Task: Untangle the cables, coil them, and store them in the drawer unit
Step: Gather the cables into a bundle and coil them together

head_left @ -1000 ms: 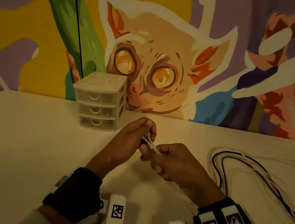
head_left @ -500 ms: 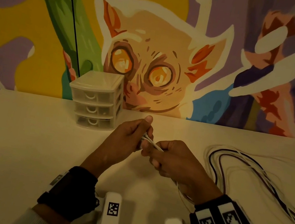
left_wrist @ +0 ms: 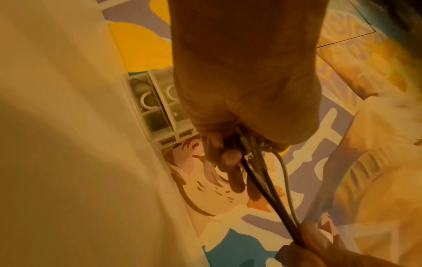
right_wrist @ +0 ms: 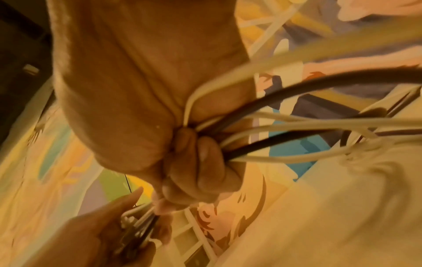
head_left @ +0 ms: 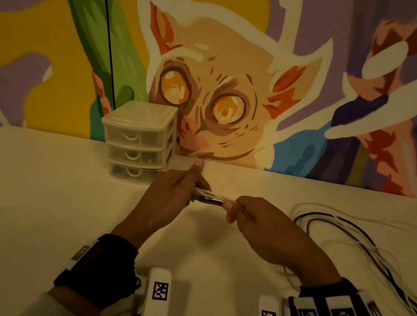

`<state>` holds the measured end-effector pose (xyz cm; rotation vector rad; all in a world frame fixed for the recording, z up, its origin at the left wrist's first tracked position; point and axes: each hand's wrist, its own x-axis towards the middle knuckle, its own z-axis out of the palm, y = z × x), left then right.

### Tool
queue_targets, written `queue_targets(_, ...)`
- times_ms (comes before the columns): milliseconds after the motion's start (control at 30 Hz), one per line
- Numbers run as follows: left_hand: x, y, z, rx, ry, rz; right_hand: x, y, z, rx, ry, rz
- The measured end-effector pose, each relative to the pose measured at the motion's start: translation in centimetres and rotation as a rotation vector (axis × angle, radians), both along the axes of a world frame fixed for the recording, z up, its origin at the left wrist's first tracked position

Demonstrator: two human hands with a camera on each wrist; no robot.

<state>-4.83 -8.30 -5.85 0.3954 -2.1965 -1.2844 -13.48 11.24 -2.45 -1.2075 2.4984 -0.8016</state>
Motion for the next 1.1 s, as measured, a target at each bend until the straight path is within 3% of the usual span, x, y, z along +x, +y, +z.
queue_targets(100,-0.1,0.3,0.1,-0.237,-0.029,0.143,-0.2,-0.1,0.0,-0.116,-0.053,0.025)
queue_targets(200,-0.2,-1.0,0.3,-0.239,0.041,0.297,-0.6,0.2,-0.1,-0.167,-0.272,0.103)
queue_targets(300,0.2,-2.9,0.3,-0.252,0.030,0.323,-1.4,1.3,0.5,-0.057,-0.084,0.080)
queue_targets(433,-0.2,-2.7,-0.7,-0.463,-0.238,0.200,-1.9,1.7,1.5,-0.133,0.099,0.017)
queue_targets(533,-0.6,-1.9,0.0,-0.491,-0.074,0.143,-1.5,1.8,1.5,-0.092,0.125,0.081)
queue_targets(633,-0.7,0.7,1.0,-0.354,0.074,-0.111,-1.0,1.7,1.7,-0.057,0.112,0.101)
queue_targets(700,-0.7,2.8,1.3,-0.164,0.002,-0.247,-0.9,1.7,2.0,-0.055,0.113,0.085)
queue_targets(767,-0.7,4.0,1.3,-0.021,-0.077,-0.260,-1.1,1.9,2.1,-0.114,0.111,0.069)
queue_targets(900,-0.9,4.0,1.7,0.222,-0.051,-0.165,-1.5,1.6,1.6,-0.295,-0.015,0.029)
queue_targets(1000,-0.8,3.1,2.3,0.438,0.031,-0.171,-1.6,1.2,1.1,-0.287,-0.106,0.061)
queue_targets(1100,-0.3,1.2,2.6,0.678,0.174,-0.207,-2.0,1.3,0.3,-0.252,-0.044,0.043)
